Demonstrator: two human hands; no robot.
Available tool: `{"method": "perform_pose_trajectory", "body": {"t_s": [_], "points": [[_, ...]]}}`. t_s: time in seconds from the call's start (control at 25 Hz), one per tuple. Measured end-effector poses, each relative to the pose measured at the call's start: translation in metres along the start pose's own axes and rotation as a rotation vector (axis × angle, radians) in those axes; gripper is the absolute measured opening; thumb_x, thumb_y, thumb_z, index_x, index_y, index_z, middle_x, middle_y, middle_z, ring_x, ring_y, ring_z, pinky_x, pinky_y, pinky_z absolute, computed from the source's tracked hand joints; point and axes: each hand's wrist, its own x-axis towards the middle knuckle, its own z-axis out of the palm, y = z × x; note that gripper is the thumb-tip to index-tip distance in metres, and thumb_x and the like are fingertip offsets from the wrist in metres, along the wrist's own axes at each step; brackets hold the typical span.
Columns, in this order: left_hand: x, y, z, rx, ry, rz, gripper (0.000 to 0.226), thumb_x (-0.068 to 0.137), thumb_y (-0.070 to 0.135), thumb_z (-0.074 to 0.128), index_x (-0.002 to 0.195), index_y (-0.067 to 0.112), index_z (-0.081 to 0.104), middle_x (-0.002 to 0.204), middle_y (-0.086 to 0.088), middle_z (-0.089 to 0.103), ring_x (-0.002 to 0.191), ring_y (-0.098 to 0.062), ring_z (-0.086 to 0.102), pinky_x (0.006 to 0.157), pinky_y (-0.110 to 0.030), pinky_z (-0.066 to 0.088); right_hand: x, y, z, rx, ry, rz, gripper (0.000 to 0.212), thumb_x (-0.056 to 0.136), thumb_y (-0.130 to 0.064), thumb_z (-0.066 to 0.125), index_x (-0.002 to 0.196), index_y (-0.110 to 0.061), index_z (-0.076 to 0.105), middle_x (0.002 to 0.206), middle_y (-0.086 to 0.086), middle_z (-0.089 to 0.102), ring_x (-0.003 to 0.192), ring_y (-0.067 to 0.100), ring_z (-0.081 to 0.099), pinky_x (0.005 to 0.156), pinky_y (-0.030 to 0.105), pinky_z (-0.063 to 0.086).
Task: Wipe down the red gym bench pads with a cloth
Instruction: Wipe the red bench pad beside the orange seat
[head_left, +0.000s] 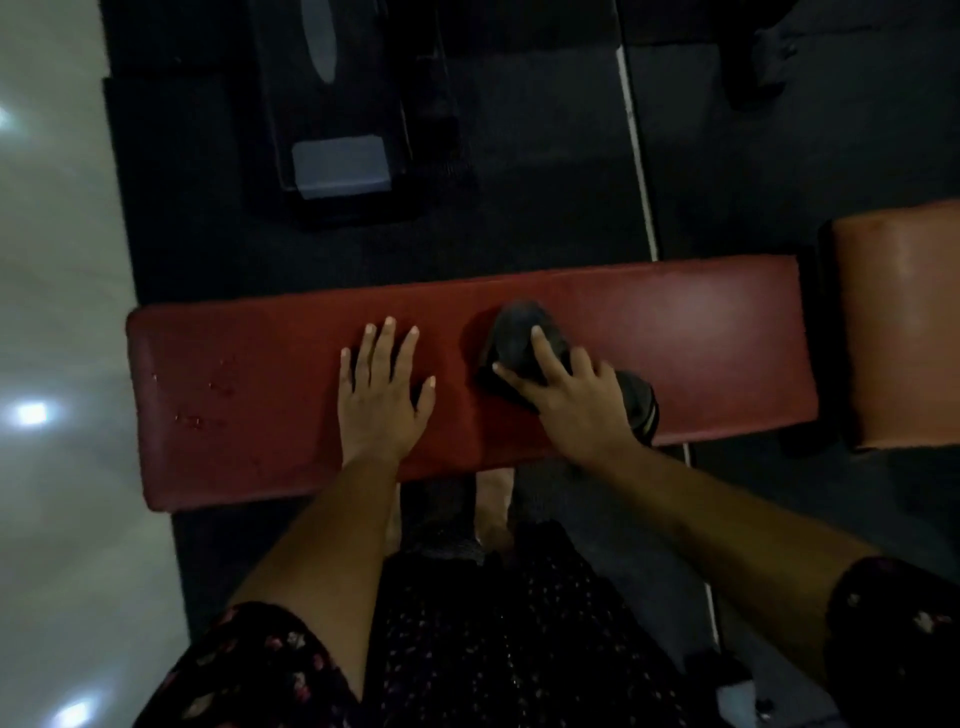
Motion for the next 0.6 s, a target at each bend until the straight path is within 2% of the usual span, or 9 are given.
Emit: {"method": "perform_pose_trajectory", "body": {"t_s": [0.12, 0.24, 0.36, 0.44, 0.48, 0.52, 0.6], "points": [[-0.018, 0.005, 0.006, 0.016, 0.07, -0.033, 0.062, 0.096, 0.048, 0.03, 0.152, 0.021, 0.027, 0.16, -0.007, 0.014, 0.147, -0.028, 0.014, 0.119, -0.052, 0.011, -0.059, -0.013, 0.01, -0.005, 0.067, -0.163, 0.056, 0.087, -0.026, 0.049, 0.14, -0.043, 0.045, 0.148, 0.014, 0.035, 0.098, 0.036, 0.045, 0.067, 0.043, 0.045], [-0.034, 0.007, 0.013, -0.023, 0.095, -0.152, 0.059, 0.098, 0.047, 0.027, 0.151, 0.023, 0.028, 0.16, -0.006, 0.02, 0.146, -0.027, 0.017, 0.119, -0.053, 0.013, -0.094, -0.028, 0.017, -0.047, 0.002, -0.379, 0.053, 0.085, -0.033, 0.052, 0.137, -0.041, 0.049, 0.149, 0.009, 0.03, 0.1, 0.04, 0.045, 0.067, 0.045, 0.048], [-0.038, 0.008, 0.017, -0.058, 0.106, -0.239, 0.056, 0.098, 0.046, 0.027, 0.15, 0.026, 0.032, 0.158, -0.005, 0.029, 0.147, -0.025, 0.021, 0.119, -0.051, 0.011, -0.073, -0.025, 0.017, -0.099, 0.076, -0.567, 0.043, 0.092, -0.032, 0.049, 0.134, -0.031, 0.055, 0.149, 0.007, 0.03, 0.101, 0.041, 0.046, 0.067, 0.043, 0.05], [-0.037, 0.007, 0.019, -0.056, 0.143, -0.221, 0.056, 0.097, 0.046, 0.03, 0.15, 0.027, 0.033, 0.157, -0.004, 0.032, 0.146, -0.025, 0.024, 0.119, -0.05, 0.011, -0.04, -0.013, 0.009, -0.144, 0.1, -0.727, 0.043, 0.086, -0.03, 0.06, 0.13, -0.03, 0.059, 0.15, 0.006, 0.032, 0.102, 0.04, 0.049, 0.066, 0.042, 0.049], [-0.037, 0.006, 0.02, -0.062, 0.158, -0.205, 0.057, 0.096, 0.045, 0.032, 0.149, 0.027, 0.033, 0.156, -0.003, 0.033, 0.145, -0.025, 0.025, 0.118, -0.05, 0.012, -0.022, -0.002, 0.003, -0.154, 0.068, -0.746, 0.053, 0.081, -0.031, 0.067, 0.132, -0.035, 0.056, 0.15, 0.006, 0.033, 0.102, 0.04, 0.049, 0.067, 0.042, 0.048], [-0.038, 0.005, 0.022, -0.067, 0.173, -0.195, 0.057, 0.095, 0.045, 0.034, 0.149, 0.027, 0.034, 0.156, -0.004, 0.034, 0.145, -0.025, 0.026, 0.118, -0.051, 0.012, -0.002, 0.01, -0.003, -0.16, 0.051, -0.689, 0.061, 0.078, -0.033, 0.071, 0.135, -0.042, 0.051, 0.15, 0.007, 0.035, 0.101, 0.039, 0.048, 0.067, 0.041, 0.046], [-0.036, 0.005, 0.025, -0.065, 0.206, -0.196, 0.057, 0.094, 0.045, 0.036, 0.148, 0.027, 0.036, 0.154, -0.004, 0.036, 0.144, -0.026, 0.028, 0.117, -0.051, 0.014, 0.042, 0.03, -0.016, -0.14, 0.061, -0.44, 0.066, 0.078, -0.033, 0.072, 0.135, -0.052, 0.046, 0.15, 0.007, 0.04, 0.098, 0.037, 0.048, 0.069, 0.041, 0.046]]}}
